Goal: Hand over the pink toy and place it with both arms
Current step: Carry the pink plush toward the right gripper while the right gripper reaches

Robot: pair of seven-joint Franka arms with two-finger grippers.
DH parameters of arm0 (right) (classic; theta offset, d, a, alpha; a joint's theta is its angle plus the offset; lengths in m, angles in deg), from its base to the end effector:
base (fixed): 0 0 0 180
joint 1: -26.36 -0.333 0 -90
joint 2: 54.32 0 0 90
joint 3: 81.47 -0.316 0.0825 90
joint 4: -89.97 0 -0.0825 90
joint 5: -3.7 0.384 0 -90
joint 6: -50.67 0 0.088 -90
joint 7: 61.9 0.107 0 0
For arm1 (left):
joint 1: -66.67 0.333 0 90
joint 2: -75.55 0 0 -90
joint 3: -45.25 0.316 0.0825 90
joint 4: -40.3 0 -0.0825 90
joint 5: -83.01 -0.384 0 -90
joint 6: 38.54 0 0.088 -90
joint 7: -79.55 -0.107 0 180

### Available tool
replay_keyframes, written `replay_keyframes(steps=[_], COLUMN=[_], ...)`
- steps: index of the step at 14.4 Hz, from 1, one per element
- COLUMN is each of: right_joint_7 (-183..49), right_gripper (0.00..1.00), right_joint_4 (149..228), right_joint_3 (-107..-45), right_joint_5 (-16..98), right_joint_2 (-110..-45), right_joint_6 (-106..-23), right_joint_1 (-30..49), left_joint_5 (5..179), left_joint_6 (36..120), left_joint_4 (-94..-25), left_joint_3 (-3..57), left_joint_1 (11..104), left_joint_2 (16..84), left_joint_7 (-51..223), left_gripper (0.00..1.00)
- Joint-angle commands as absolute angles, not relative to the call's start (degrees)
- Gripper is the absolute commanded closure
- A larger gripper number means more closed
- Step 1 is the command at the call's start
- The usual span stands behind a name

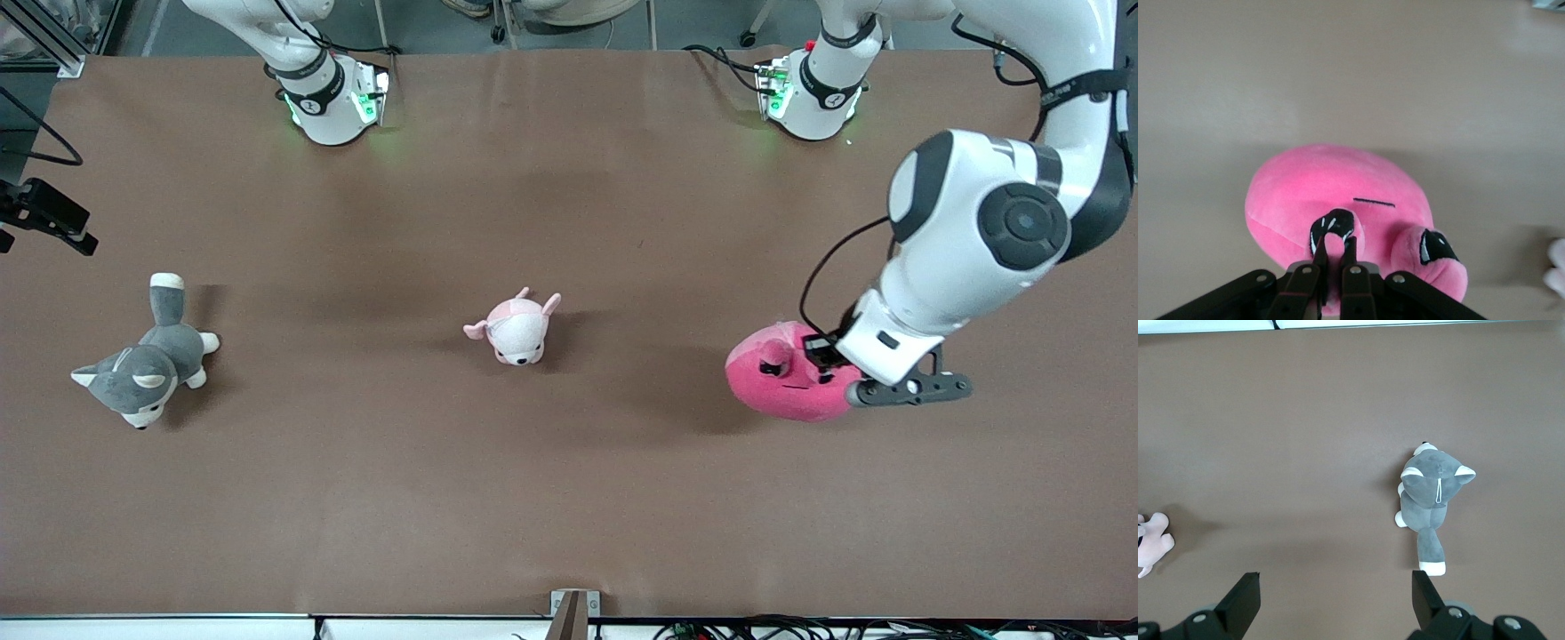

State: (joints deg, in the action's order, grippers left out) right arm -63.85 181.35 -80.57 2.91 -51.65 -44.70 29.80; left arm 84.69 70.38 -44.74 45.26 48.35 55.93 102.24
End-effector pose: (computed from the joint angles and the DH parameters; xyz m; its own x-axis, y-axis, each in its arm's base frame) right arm 0.5479 -0.0432 0.6476 0.9925 -0.0400 0.1155 -0.0422 -0.9990 0.0170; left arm 0.6372 -0.2131 0.4854 0.9946 0.0862 0.0575 0.0831 -0.9950 0.0547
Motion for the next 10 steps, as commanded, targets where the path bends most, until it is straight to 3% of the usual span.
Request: replay_keyframes(steps=[1,4,10], right_joint_7=[-64.19,-64.19,-64.36], right_gripper=[0.0,0.0,0.0], right_joint_4=[182.78,182.78,184.62], right_joint_3=[-80.68,-80.59,-80.59], right_joint_5=[2.74,4.92,19.58], right_joint_2=[-50.72,-50.98,-52.83], right_joint_6=[-45.83,-45.92,-44.34], right_joint_1=[29.61,28.91,28.73], left_joint_5=[85.64,86.17,86.17], left_joint_6=[68.78,68.87,72.63], left_joint_4=[-41.35,-40.65,-35.55], left_joint_3=[42.54,38.06,30.49], left_joint_1=[47.6,47.33,44.97], left_joint_2=[55.6,55.51,53.49], left_joint_7=[108.35,116.26,125.07], left_gripper=[1.0,1.0,1.0])
